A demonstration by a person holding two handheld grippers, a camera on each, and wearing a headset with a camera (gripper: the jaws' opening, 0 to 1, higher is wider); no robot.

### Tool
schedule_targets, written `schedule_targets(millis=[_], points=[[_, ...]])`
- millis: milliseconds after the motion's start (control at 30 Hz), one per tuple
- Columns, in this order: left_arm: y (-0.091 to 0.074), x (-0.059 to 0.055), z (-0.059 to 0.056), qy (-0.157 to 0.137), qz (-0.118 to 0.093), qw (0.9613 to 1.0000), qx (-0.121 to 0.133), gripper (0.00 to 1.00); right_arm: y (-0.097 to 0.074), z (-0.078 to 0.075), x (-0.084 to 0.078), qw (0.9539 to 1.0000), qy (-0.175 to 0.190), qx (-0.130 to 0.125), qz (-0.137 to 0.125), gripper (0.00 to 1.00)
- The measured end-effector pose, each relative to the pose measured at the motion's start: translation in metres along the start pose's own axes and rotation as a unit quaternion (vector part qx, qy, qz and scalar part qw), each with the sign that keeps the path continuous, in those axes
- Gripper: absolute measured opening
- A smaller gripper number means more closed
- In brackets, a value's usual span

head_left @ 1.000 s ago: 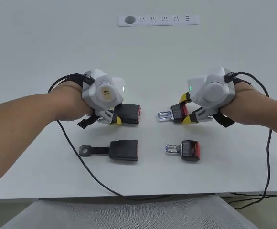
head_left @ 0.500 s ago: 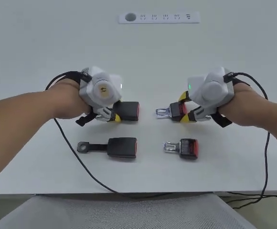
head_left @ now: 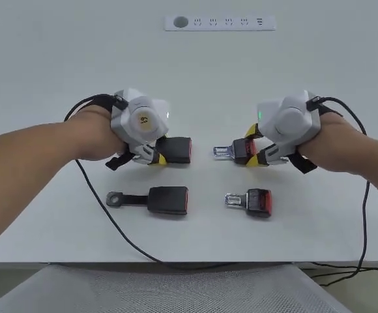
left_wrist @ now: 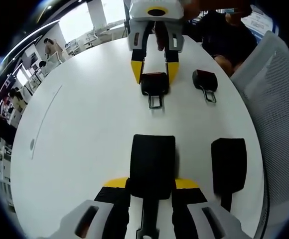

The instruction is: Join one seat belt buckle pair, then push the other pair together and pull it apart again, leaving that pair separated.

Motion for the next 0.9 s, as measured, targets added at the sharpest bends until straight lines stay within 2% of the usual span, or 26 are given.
schedule_targets(millis=[167,333,767,900], points=[[-0.002,0.002,-0.002,-0.004,0.002,1.0,0.002,0.33,0.001,-0.002,0.001,1.0,0.001,-0.006,0.0,0.3],[-0.002,0.002,-0.002,-0.005,0.0,1.0,0.004,0.33,0.002,-0.002,0.006,0.9997,0.021,-0.007,-0.004,0.3],[0.0,0.0,0.0,-0.011,-0.002,0.9999,0.006,0.33,0.011,0.003,0.027,0.9992,0.034,-0.013,-0.015,0.3],[0.0,0.001,-0.001,-0.016,-0.004,0.9998,0.008,0.33,0.013,0.0,0.031,0.9988,0.041,-0.018,-0.019,0.3]])
Point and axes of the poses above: the centre of the closed fingertips' face, and the gripper's own axes: y roughly forward along the fingers, z roughly to its left, x roughly out of its top, the point moved 2 cm from there along -y, roughly backward along the fingers, and after that the axes turned 1 degree about -y, right-handed, at the moved point
